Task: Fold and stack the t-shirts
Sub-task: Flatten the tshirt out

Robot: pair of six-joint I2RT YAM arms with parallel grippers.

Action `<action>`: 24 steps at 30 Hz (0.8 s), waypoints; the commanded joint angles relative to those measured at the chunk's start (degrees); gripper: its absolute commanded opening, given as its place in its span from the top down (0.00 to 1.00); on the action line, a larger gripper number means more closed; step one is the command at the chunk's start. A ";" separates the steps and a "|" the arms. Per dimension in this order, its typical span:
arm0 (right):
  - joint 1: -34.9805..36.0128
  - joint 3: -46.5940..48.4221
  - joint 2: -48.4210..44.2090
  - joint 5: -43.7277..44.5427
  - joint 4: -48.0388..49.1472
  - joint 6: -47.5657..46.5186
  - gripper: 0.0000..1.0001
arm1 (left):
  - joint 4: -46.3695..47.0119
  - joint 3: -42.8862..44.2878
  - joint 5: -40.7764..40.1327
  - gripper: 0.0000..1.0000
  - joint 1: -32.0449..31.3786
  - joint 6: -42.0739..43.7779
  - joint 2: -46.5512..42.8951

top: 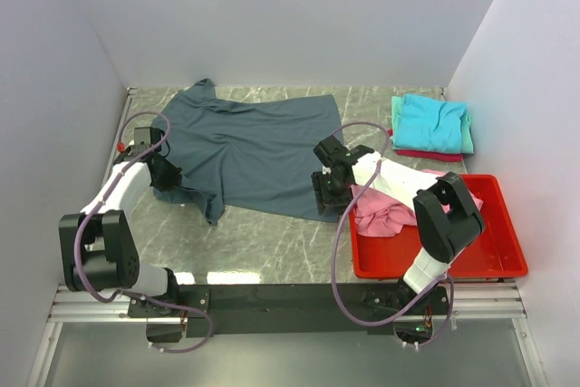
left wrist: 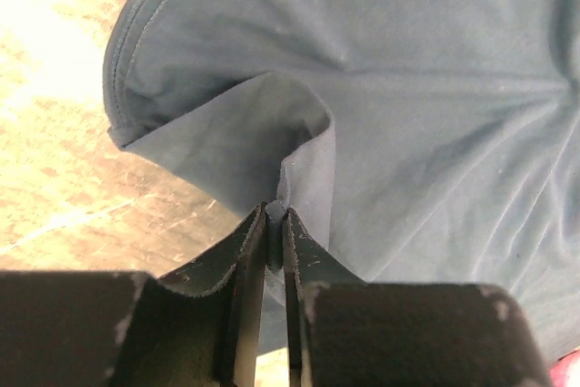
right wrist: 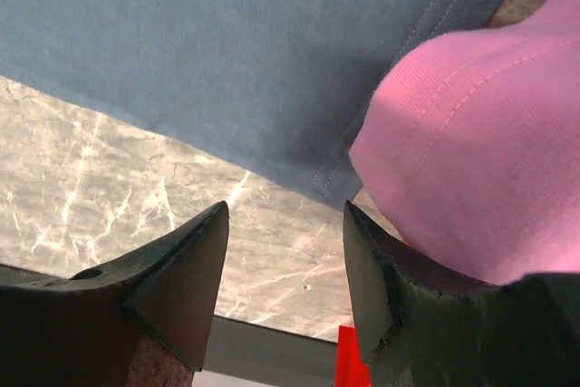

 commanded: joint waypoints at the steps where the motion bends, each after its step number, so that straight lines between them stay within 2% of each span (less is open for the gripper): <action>1: 0.02 -0.81 -1.02 3.15 1.67 1.78 0.39 | -1.19 -0.81 0.60 0.83 0.63 1.27 -3.49; 13: 0.02 -2.40 3.20 7.02 1.76 3.01 0.39 | -3.21 -2.30 1.65 0.83 1.51 1.27 -8.24; 24: -0.07 -5.91 2.05 6.93 1.93 3.54 0.39 | -3.75 -1.86 2.27 0.83 2.13 1.80 -9.03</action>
